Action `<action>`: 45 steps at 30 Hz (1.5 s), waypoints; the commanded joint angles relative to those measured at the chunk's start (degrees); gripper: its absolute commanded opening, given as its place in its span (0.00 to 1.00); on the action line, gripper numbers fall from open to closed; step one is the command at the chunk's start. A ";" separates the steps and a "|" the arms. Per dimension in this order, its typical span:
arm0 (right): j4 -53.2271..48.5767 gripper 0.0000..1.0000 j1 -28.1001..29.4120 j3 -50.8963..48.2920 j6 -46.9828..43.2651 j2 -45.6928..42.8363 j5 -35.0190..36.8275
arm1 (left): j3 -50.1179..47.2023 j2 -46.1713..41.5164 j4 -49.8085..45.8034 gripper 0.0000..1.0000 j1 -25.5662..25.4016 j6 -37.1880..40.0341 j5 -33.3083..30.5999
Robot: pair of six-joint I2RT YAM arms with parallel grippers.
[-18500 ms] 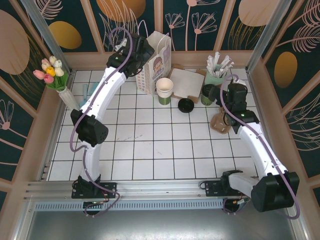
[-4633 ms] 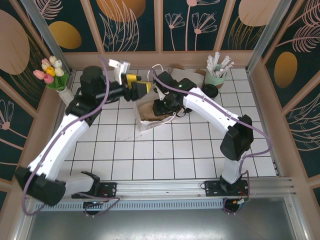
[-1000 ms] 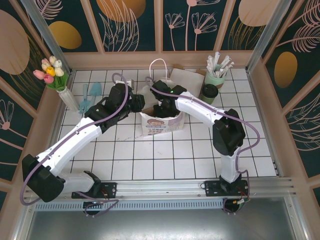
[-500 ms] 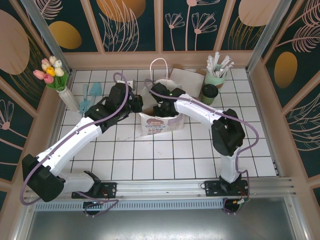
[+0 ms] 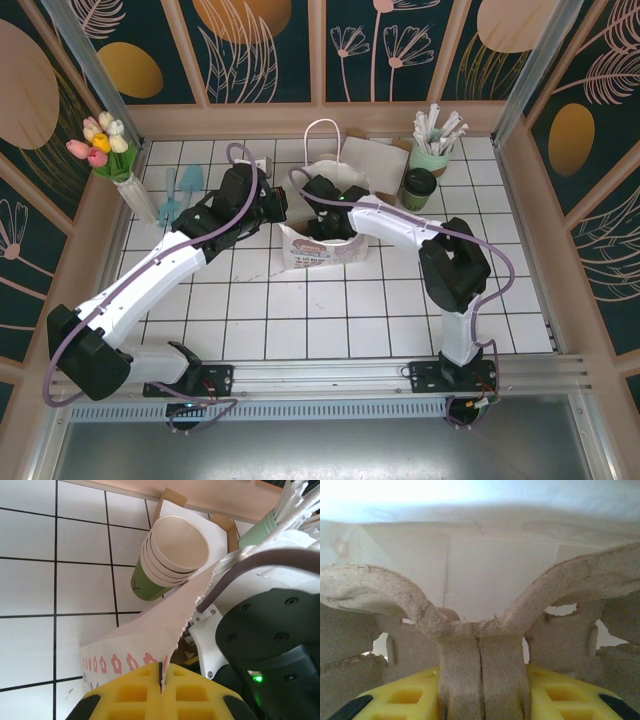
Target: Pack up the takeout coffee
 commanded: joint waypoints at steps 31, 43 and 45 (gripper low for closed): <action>11.06 0.41 1.57 -6.35 7.36 -0.45 0.14 | -1.38 -5.32 2.45 0.00 0.21 -6.98 -1.95; 11.14 0.43 1.57 -9.84 6.92 0.03 4.66 | -2.50 -4.84 2.54 0.00 0.38 -7.37 -2.22; 11.18 0.44 1.76 -9.76 7.08 0.46 4.09 | -2.50 -4.93 2.59 0.00 0.41 -7.04 -2.04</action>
